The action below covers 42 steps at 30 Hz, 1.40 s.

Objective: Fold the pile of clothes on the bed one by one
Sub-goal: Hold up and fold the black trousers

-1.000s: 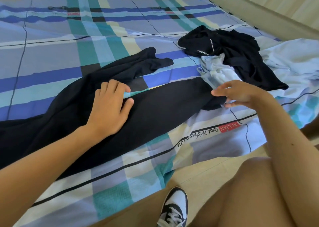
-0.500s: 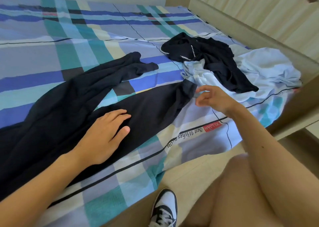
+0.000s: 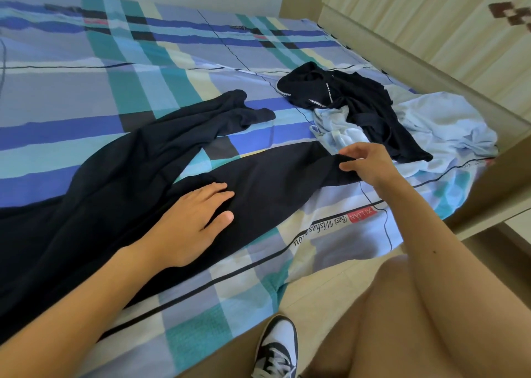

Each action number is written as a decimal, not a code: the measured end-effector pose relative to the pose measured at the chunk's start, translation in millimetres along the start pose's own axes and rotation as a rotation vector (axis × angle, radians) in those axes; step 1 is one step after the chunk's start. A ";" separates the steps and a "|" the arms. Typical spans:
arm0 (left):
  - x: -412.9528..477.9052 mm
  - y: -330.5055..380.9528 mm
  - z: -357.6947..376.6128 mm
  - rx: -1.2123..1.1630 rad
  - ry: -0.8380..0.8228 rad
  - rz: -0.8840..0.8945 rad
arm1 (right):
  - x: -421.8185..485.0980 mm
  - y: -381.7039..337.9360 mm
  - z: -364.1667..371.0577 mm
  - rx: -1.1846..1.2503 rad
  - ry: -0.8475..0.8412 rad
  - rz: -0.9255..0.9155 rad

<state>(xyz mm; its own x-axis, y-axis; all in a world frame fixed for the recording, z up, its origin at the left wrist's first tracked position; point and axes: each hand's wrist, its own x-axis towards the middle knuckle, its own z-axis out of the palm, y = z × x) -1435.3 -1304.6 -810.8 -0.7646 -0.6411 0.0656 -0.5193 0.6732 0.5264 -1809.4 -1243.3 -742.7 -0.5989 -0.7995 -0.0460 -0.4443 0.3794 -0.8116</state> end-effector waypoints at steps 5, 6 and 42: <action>0.7 0.5 0.2 0.029 -0.008 -0.004 | -7.5 10.0 -22.6 0.201 0.094 0.071; 1.1 0.6 0.6 0.037 -0.009 -0.003 | -8.4 11.6 -25.9 0.241 0.108 0.080; 21.7 -29.3 -62.2 0.429 0.263 -0.543 | -7.5 -28.5 83.8 -0.336 -0.163 -0.467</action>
<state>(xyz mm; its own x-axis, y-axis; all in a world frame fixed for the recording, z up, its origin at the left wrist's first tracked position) -1412.9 -1361.2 -772.0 -0.2689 -0.9557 0.1198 -0.9432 0.2865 0.1683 -1736.4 -1287.1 -768.1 -0.1914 -0.9683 0.1608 -0.8380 0.0759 -0.5403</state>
